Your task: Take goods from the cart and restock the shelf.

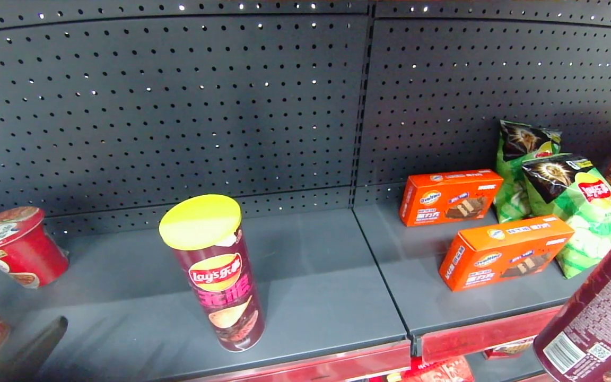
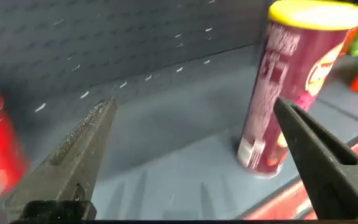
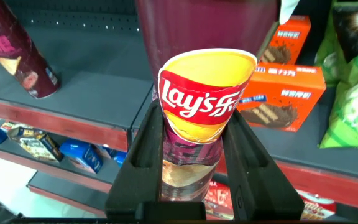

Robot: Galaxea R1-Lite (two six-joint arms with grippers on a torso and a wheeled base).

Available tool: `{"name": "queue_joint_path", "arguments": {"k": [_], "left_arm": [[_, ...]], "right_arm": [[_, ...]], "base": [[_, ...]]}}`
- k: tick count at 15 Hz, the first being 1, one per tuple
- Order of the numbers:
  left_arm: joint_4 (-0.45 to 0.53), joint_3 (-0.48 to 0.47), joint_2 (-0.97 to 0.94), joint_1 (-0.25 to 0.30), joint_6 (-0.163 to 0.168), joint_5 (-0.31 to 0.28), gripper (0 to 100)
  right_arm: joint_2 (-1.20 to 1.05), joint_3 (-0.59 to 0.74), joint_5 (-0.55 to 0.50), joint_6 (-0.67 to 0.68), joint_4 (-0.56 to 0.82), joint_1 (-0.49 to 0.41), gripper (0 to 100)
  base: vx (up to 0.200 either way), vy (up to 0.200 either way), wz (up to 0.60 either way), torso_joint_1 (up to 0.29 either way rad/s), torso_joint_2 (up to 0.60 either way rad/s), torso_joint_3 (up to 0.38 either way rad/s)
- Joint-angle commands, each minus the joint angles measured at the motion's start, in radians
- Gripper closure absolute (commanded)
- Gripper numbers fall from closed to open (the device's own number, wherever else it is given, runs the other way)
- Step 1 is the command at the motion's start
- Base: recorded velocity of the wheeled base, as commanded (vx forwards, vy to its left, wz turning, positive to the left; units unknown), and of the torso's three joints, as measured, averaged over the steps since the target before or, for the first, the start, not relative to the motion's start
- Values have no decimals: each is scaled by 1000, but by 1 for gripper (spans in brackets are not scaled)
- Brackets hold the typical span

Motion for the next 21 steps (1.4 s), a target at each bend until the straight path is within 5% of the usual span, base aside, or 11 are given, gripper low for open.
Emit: {"name": "queue_joint_path", "arguments": {"k": [1, 2, 3, 5, 8, 9, 17, 19, 21], "left_arm": [[316, -49, -336, 18, 7, 89, 0], [559, -100, -499, 49, 7, 138, 0], [649, -117, -562, 60, 8, 158, 0], [645, -112, -553, 61, 7, 334, 0], [543, 46, -554, 61, 54, 431, 0], [491, 103, -554, 61, 57, 434, 0], [632, 103, -554, 61, 59, 419, 0], [669, 101, -553, 57, 57, 320, 0], [668, 101, -553, 54, 71, 316, 0]], "right_arm": [[6, -20, -1, -1, 0, -2, 100], [6, -30, -1, -1, 0, -5, 100], [4, -35, -1, -3, 0, -8, 100], [-2, -38, -3, -3, 0, -13, 100], [-4, -38, -1, -4, -12, -19, 100], [-2, -38, -3, -4, -20, -19, 100], [-2, -36, -1, -3, -21, -12, 100], [0, -24, 3, -1, -23, -4, 100], [10, -32, 8, -3, -38, -4, 100]], "base": [[0, 0, 0, 0, 0, 0], [0, 0, 0, 0, 0, 0], [0, 0, 0, 0, 0, 0], [0, 0, 0, 0, 0, 0], [0, 0, 0, 0, 0, 0], [0, 0, 0, 0, 0, 0], [0, 0, 0, 0, 0, 0], [0, 0, 0, 0, 0, 0], [0, 0, 0, 0, 0, 0]]}}
